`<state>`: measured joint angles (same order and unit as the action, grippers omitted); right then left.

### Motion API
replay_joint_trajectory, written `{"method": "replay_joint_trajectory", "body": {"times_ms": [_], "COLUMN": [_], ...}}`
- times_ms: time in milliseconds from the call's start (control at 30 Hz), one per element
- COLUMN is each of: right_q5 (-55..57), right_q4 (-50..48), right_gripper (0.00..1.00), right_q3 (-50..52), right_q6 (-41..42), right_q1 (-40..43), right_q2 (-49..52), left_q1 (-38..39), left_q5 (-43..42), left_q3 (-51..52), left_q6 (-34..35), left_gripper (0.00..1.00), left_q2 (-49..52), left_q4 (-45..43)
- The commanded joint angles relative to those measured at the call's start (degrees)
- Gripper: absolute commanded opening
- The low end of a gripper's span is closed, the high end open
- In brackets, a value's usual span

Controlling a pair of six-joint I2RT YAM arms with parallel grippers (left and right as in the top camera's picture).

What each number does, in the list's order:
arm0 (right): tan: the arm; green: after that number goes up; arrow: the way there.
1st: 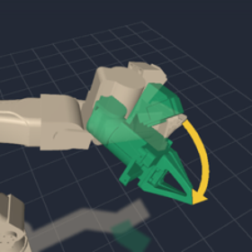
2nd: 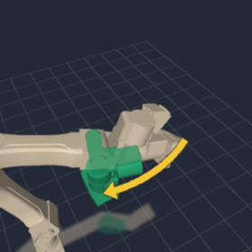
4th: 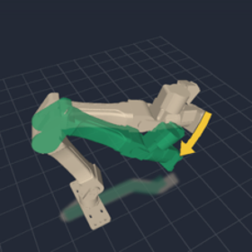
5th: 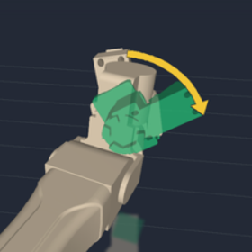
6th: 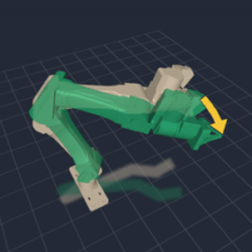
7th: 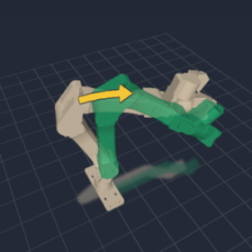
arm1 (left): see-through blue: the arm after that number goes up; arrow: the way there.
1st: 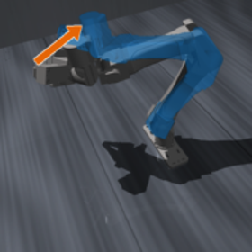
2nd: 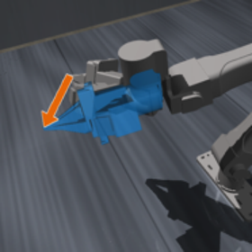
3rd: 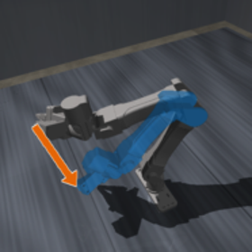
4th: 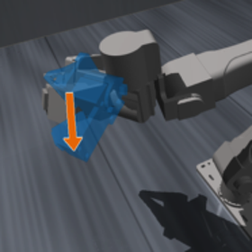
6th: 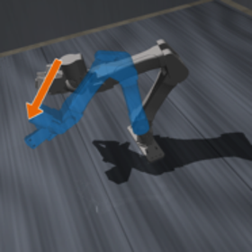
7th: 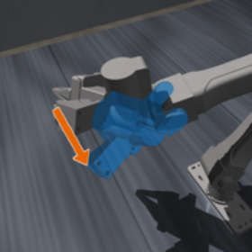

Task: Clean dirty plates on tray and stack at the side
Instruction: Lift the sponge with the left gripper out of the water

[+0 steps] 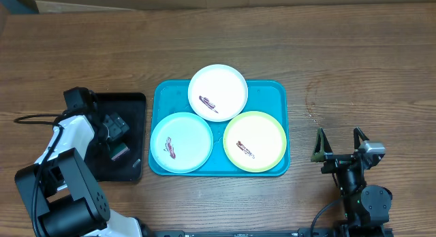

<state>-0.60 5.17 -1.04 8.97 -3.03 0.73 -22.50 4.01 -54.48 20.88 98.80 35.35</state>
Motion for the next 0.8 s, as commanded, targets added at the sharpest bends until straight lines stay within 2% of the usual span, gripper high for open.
{"method": "replay_joint_trajectory", "body": {"times_ms": [0, 133, 167, 200, 300, 333, 400, 467, 500, 533, 567, 767], "right_q5": [0.55, 0.55, 0.55, 0.55, 0.55, 0.55, 0.55, 0.55, 0.55, 0.55, 0.55, 0.55], "right_q4": [-0.33, -0.33, -0.33, -0.33, -0.33, -0.33, -0.33, -0.33, -0.33, -0.33, -0.33, -0.33], "right_gripper": [1.0, 1.0, 1.0, 1.0, 1.0, 1.0, 1.0, 1.0, 1.0, 1.0, 1.0, 1.0], "right_q3": [0.59, 0.59, 0.59, 0.59, 0.59, 0.59, 0.59, 0.59, 0.59, 0.59, 0.59, 0.59], "right_q6": [-0.26, -0.26, -0.26, -0.26, -0.26, -0.26, -0.26, -0.26, -0.26, -0.26, -0.26, -0.26], "right_q1": [0.07, 0.07, 0.07, 0.07, 0.07, 0.07, 0.07, 0.07, 0.07, 0.07, 0.07, 0.07], "right_q2": [-0.5, -0.5, -0.5, -0.5, -0.5, -0.5, -0.5, -0.5, -0.5, -0.5, -0.5, -0.5], "left_q1": [0.04, 0.07, 0.07, 0.07, 0.07, 0.04, 0.04, 0.0, 0.0, 0.0, 0.0, 0.0], "left_q5": [-3.15, -5.99, -5.99, -5.99, -5.95, -5.95, -5.92, -5.44, -5.05, -4.9, -4.87, -1.57], "left_q3": [-0.04, -0.04, -0.04, -0.04, -0.04, -0.04, -0.04, -0.04, -0.04, -0.04, -0.04, -0.04], "left_q6": [-0.07, -0.07, -0.07, -0.07, -0.07, -0.09, -0.09, -0.07, -0.09, -0.09, -0.11, -0.09], "left_gripper": [1.0, 1.0, 0.97, 0.88, 0.35, 0.27, 0.2, 0.21, 0.49, 0.87, 1.0, 1.0], "left_q2": [0.85, 0.85, 0.85, 0.85, 0.85, 0.85, 0.85, 0.85, 0.85, 0.85, 0.85, 0.85], "left_q4": [2.45, 5.92, 6.45, 6.71, 6.75, 6.6, 6.1, 5.66, 5.44, 5.22, 4.92, 2.23]}}
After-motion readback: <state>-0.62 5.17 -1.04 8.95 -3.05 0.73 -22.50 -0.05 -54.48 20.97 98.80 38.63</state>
